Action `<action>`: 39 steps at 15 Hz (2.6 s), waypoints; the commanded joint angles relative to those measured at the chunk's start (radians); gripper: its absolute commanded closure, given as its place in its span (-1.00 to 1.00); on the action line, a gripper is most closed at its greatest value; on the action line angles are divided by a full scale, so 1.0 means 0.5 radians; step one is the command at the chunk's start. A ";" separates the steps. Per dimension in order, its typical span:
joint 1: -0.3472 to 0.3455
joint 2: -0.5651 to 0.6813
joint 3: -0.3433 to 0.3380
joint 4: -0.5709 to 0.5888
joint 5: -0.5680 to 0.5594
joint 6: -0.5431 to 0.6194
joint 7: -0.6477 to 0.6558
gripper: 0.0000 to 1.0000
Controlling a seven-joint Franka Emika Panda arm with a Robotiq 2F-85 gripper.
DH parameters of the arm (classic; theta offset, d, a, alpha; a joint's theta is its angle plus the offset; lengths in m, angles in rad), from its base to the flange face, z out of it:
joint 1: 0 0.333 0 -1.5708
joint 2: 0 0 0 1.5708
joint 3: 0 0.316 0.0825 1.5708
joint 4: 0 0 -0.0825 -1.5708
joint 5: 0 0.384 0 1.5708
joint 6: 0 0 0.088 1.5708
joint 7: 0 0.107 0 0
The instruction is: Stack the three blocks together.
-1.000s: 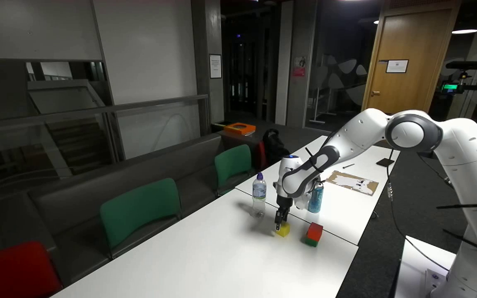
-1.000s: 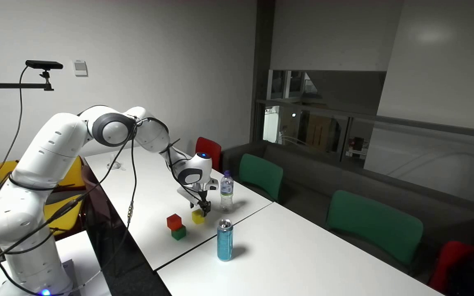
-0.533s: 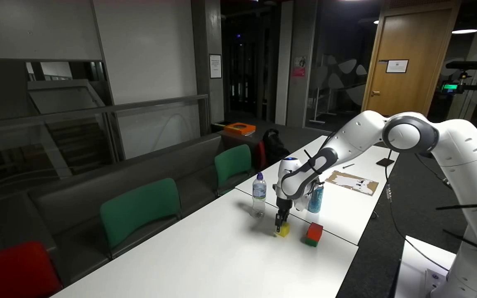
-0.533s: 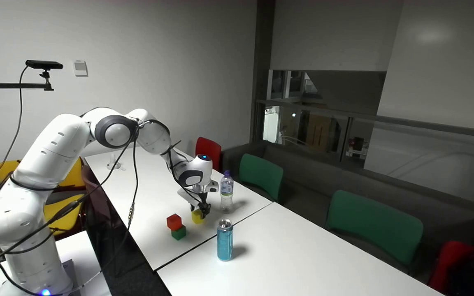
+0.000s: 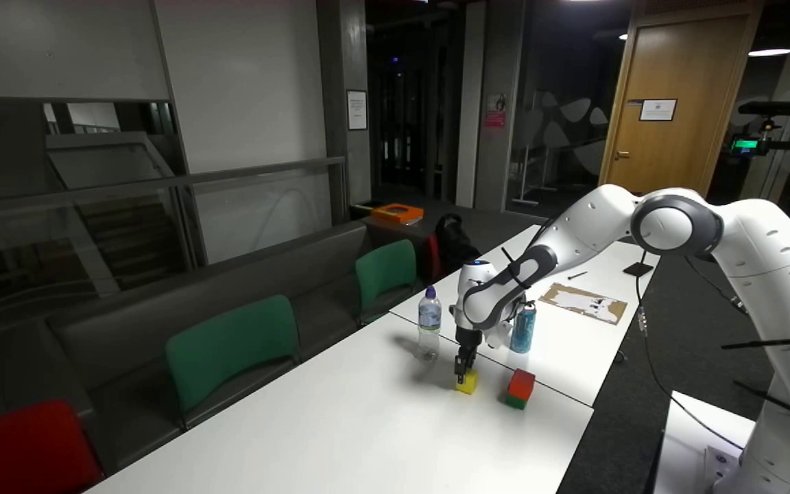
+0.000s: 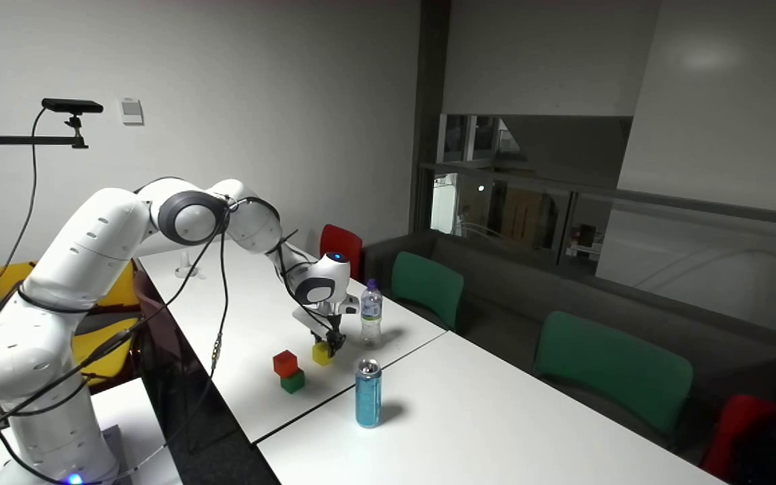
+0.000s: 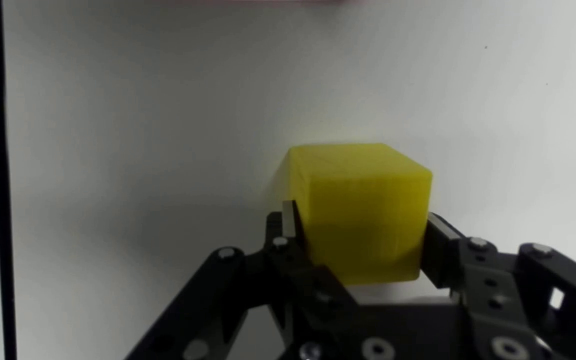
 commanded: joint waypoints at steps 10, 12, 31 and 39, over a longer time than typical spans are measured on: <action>-0.004 -0.114 -0.060 -0.100 -0.029 0.027 0.055 0.36; -0.010 -0.151 -0.075 -0.141 -0.021 0.053 0.068 0.36; 0.033 -0.518 -0.213 -0.550 -0.154 0.420 0.259 0.36; 0.018 -0.433 -0.174 -0.457 -0.153 0.356 0.214 -0.14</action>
